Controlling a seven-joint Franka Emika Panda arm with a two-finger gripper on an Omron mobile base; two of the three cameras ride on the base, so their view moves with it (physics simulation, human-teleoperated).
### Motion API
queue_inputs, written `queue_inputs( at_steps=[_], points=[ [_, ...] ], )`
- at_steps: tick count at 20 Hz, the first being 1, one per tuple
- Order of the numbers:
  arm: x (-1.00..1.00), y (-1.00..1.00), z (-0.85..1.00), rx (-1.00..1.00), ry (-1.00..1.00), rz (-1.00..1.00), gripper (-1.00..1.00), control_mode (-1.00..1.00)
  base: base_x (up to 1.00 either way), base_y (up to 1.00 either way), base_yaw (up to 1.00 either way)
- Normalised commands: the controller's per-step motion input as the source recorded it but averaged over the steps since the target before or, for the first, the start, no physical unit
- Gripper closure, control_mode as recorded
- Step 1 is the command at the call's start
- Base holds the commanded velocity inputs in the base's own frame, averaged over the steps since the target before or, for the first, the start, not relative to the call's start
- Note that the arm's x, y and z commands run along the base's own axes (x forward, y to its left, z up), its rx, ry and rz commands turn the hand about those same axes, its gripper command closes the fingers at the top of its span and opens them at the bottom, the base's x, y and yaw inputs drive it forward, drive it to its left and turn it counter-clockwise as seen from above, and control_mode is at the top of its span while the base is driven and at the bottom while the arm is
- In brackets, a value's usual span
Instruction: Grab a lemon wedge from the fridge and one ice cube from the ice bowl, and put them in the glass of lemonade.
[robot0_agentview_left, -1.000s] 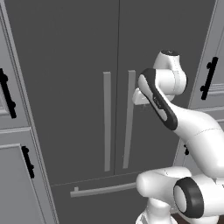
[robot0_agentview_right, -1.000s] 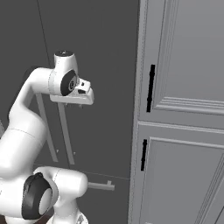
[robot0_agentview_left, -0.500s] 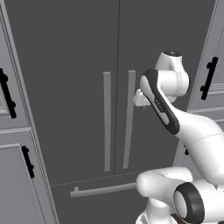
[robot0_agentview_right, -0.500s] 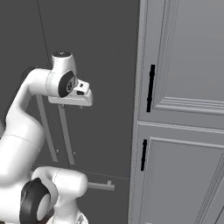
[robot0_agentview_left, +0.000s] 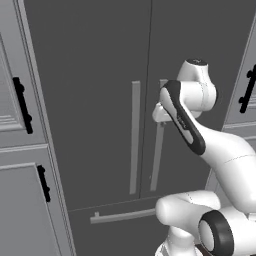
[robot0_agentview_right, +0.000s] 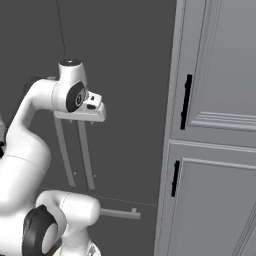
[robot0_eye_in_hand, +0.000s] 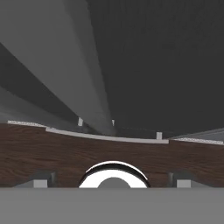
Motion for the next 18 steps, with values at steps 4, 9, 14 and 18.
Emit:
queue_inputs(
  at_steps=[4,9,14,18],
  points=[
    [0.00,0.00,0.00,0.00,0.00,0.00,-1.00,1.00,-0.41,0.00,0.00],
    [0.00,0.00,0.00,0.00,0.00,0.00,-1.00,1.00,-0.42,0.02,0.00],
    [0.00,0.00,0.00,0.00,0.00,0.00,-1.00,1.00,-0.32,0.25,0.00],
    [0.00,0.00,0.00,0.00,0.00,0.00,-1.00,1.00,-0.47,0.23,0.00]
  ],
)
